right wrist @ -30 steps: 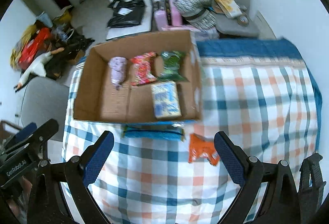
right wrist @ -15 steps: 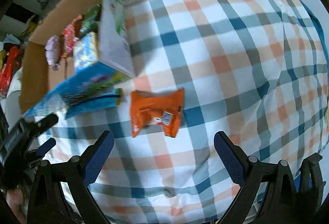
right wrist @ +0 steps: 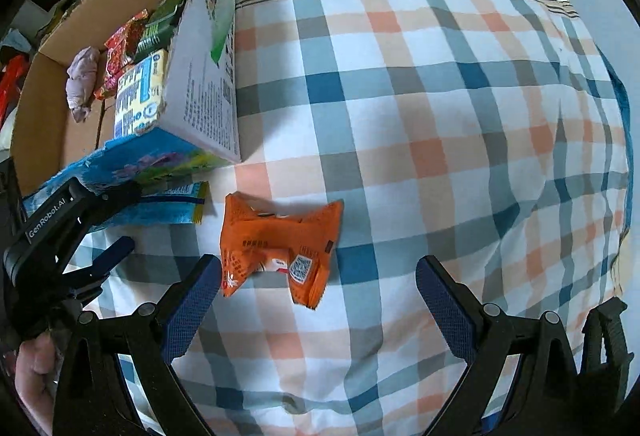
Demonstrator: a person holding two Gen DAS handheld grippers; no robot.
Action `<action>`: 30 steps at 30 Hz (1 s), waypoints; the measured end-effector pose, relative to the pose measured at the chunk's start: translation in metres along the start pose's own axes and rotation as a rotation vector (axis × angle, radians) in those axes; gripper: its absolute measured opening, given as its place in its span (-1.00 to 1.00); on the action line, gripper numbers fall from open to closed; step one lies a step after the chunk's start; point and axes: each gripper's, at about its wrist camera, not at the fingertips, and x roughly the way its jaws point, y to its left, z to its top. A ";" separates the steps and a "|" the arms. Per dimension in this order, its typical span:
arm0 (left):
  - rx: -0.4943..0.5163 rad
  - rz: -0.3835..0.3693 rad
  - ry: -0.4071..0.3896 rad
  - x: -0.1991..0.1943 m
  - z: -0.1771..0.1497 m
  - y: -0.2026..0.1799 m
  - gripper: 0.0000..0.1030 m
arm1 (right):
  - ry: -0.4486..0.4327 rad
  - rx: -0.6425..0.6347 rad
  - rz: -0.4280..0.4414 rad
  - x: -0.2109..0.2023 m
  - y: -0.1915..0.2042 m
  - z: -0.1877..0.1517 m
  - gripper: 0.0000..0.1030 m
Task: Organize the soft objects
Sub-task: 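Grasp the blue stick packet with the left tool while the right tool grasps the orange bag, then carry the stick packet and orange bag into the box and release both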
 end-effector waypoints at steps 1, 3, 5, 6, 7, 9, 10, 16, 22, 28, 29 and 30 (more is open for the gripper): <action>0.003 0.006 -0.003 0.000 -0.001 0.001 -0.29 | 0.014 0.007 0.008 0.004 0.000 0.002 0.93; 0.009 0.006 -0.001 -0.001 -0.004 0.001 -0.41 | 0.029 0.013 0.018 0.011 0.002 0.002 0.93; 0.012 0.004 0.012 -0.006 -0.010 0.010 -0.47 | 0.043 0.015 0.024 0.016 0.004 0.003 0.93; 0.013 0.006 0.015 -0.012 -0.009 0.015 -0.48 | 0.049 0.016 0.028 0.018 0.004 0.003 0.93; 0.024 0.010 0.021 -0.017 -0.013 0.019 -0.49 | 0.056 0.019 0.032 0.021 0.005 0.003 0.93; 0.042 0.021 0.026 -0.028 -0.019 0.027 -0.50 | 0.069 0.021 0.042 0.025 0.006 0.002 0.93; 0.056 0.030 0.032 -0.035 -0.024 0.032 -0.51 | 0.077 0.022 0.052 0.027 0.007 0.002 0.93; 0.023 0.090 0.082 -0.061 -0.038 0.080 -0.51 | 0.130 0.038 0.118 0.044 0.017 0.008 0.93; -0.086 0.047 0.147 -0.057 -0.036 0.109 -0.41 | 0.221 0.052 0.143 0.080 0.033 0.015 0.93; -0.082 0.077 0.172 -0.040 -0.022 0.098 -0.16 | 0.234 0.074 0.140 0.088 0.032 0.012 0.41; -0.074 0.082 0.161 -0.038 -0.022 0.097 -0.16 | 0.235 0.079 0.144 0.087 0.030 0.011 0.40; -0.064 0.089 0.145 -0.036 -0.017 0.091 -0.17 | 0.234 0.079 0.145 0.086 0.029 0.010 0.39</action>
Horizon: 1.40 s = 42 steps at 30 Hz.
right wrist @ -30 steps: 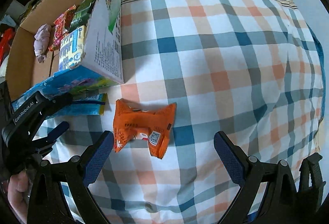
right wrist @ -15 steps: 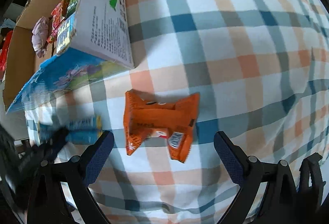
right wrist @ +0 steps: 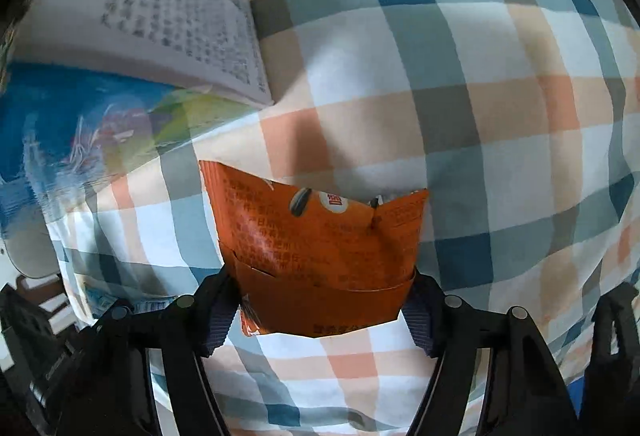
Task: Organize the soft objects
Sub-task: 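Carry the stick packet and orange bag into the box and release both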
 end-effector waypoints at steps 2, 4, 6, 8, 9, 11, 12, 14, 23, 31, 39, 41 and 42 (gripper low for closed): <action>0.029 0.032 -0.025 -0.001 0.000 -0.004 -0.35 | -0.001 -0.007 0.000 -0.004 -0.004 -0.003 0.36; 0.086 0.062 -0.045 -0.004 -0.002 -0.014 -0.42 | 0.000 -0.019 -0.006 -0.006 -0.006 -0.007 0.35; 0.150 0.106 -0.082 -0.014 -0.003 -0.025 -0.49 | -0.005 -0.031 -0.009 -0.010 -0.004 -0.011 0.34; 0.213 0.143 -0.116 -0.022 -0.006 -0.033 -0.54 | -0.016 -0.051 -0.013 -0.015 0.000 -0.016 0.34; 0.259 0.168 -0.136 -0.027 -0.008 -0.040 -0.56 | -0.025 -0.066 -0.013 -0.019 0.004 -0.019 0.34; 0.344 0.216 -0.177 -0.039 -0.013 -0.056 -0.59 | -0.041 -0.094 -0.018 -0.025 0.013 -0.026 0.34; 0.377 0.235 -0.192 -0.044 -0.014 -0.062 -0.60 | -0.050 -0.108 -0.017 -0.029 0.018 -0.030 0.34; 0.443 0.269 -0.238 -0.058 -0.019 -0.073 -0.61 | -0.068 -0.142 -0.012 -0.037 0.031 -0.037 0.34; 0.541 0.218 -0.344 -0.131 -0.029 -0.103 -0.62 | -0.164 -0.258 0.049 -0.099 0.070 -0.064 0.34; 0.416 -0.001 -0.335 -0.191 0.012 -0.128 -0.62 | -0.248 -0.352 0.093 -0.164 0.116 -0.057 0.34; 0.303 -0.070 -0.318 -0.195 0.074 -0.129 -0.62 | -0.263 -0.400 0.064 -0.176 0.167 -0.018 0.34; 0.276 -0.083 -0.293 -0.188 0.088 -0.127 -0.62 | -0.251 -0.409 0.047 -0.169 0.179 -0.006 0.34; 0.258 -0.089 -0.274 -0.182 0.097 -0.125 -0.62 | -0.246 -0.410 0.043 -0.168 0.183 -0.002 0.34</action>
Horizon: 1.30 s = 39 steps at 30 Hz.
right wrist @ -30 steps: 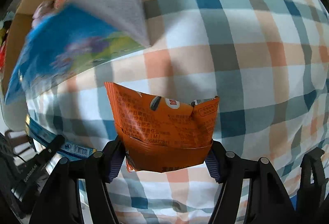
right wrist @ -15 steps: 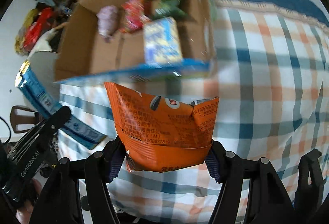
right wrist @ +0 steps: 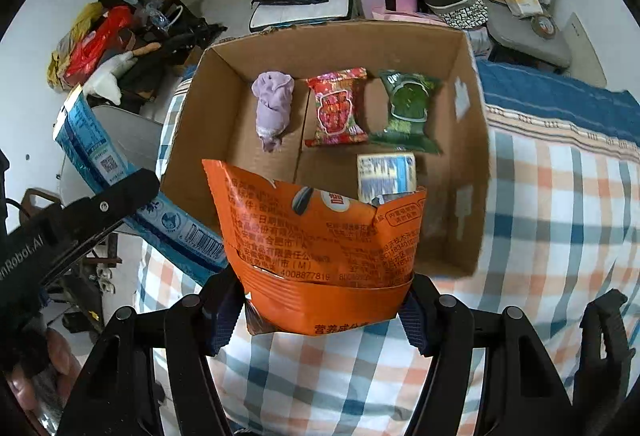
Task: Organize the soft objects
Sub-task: 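Carry the stick packet and orange bag into the box and release both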
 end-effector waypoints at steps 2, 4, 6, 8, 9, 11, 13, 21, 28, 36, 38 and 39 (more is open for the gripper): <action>-0.037 -0.008 0.026 0.012 0.009 0.008 -0.62 | 0.019 -0.002 -0.010 0.012 0.003 0.012 0.34; -0.075 -0.025 0.066 0.028 0.016 0.018 -0.62 | 0.040 0.000 -0.019 0.025 0.005 0.022 0.34; -0.116 -0.041 0.110 0.045 0.022 0.027 -0.62 | 0.062 -0.003 -0.028 0.038 0.008 0.028 0.34; -0.154 -0.054 0.160 0.063 0.026 0.038 -0.62 | 0.081 -0.009 -0.044 0.049 0.010 0.035 0.34; -0.163 -0.056 0.177 0.069 0.028 0.041 -0.62 | 0.088 -0.012 -0.054 0.055 0.011 0.038 0.34; -0.180 -0.056 0.209 0.082 0.030 0.047 -0.62 | 0.107 -0.016 -0.075 0.067 0.012 0.046 0.34; -0.186 -0.044 0.235 0.093 0.033 0.052 -0.62 | 0.121 -0.024 -0.094 0.078 0.013 0.053 0.34; -0.185 -0.025 0.289 0.119 0.036 0.059 -0.62 | 0.175 -0.041 -0.143 0.113 0.011 0.069 0.34; -0.155 -0.004 0.334 0.135 0.036 0.060 -0.62 | 0.211 -0.044 -0.156 0.133 0.008 0.071 0.34; -0.135 0.039 0.359 0.133 0.038 0.059 -0.35 | 0.250 -0.060 -0.162 0.138 0.011 0.076 0.47; -0.102 0.054 0.356 0.128 0.038 0.055 -0.17 | 0.248 -0.065 -0.173 0.138 0.011 0.075 0.53; -0.091 0.056 0.351 0.125 0.038 0.054 0.01 | 0.245 -0.065 -0.175 0.137 0.011 0.075 0.54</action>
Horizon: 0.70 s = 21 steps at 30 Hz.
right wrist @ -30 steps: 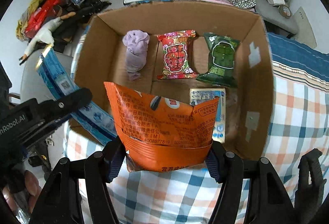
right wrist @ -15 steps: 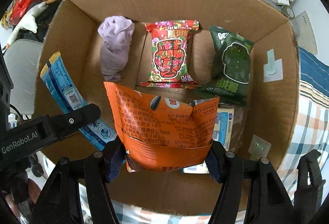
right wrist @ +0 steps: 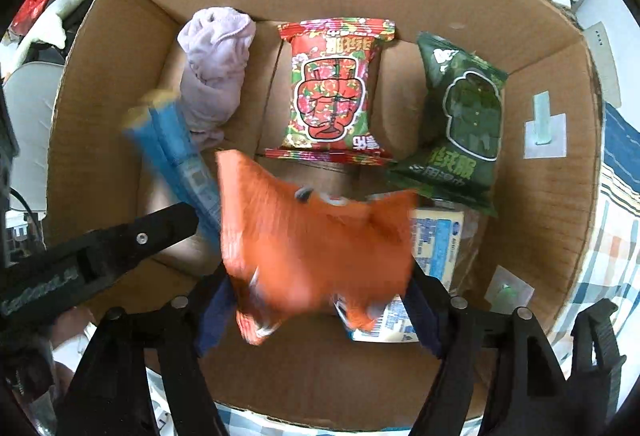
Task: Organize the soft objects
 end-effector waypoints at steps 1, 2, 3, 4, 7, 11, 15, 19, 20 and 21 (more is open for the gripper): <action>0.006 0.004 -0.004 -0.002 -0.001 0.000 0.09 | -0.002 0.002 0.001 -0.001 -0.001 -0.001 0.57; 0.010 0.008 -0.011 -0.005 -0.002 0.000 0.20 | -0.002 0.005 0.003 -0.003 -0.002 -0.001 0.64; 0.019 0.017 -0.024 -0.010 -0.003 -0.001 0.28 | -0.004 0.006 0.004 -0.005 -0.004 -0.002 0.68; 0.029 0.028 -0.035 -0.013 -0.004 -0.002 0.33 | -0.009 0.009 0.005 -0.007 -0.005 -0.002 0.69; 0.062 0.070 -0.076 -0.025 -0.008 -0.003 0.40 | -0.020 0.020 0.010 -0.014 -0.009 -0.004 0.70; 0.129 0.169 -0.152 -0.042 -0.017 -0.010 0.65 | -0.055 0.035 -0.004 -0.028 -0.014 -0.009 0.86; 0.215 0.291 -0.259 -0.057 -0.030 -0.022 0.71 | -0.089 0.058 -0.025 -0.040 -0.022 -0.022 0.86; 0.284 0.380 -0.350 -0.069 -0.043 -0.031 0.89 | -0.146 0.097 -0.057 -0.052 -0.032 -0.038 0.94; 0.298 0.395 -0.370 -0.072 -0.046 -0.033 0.89 | -0.162 0.106 -0.065 -0.055 -0.037 -0.044 0.95; 0.315 0.411 -0.392 -0.075 -0.050 -0.036 0.91 | -0.177 0.116 -0.073 -0.058 -0.039 -0.047 0.95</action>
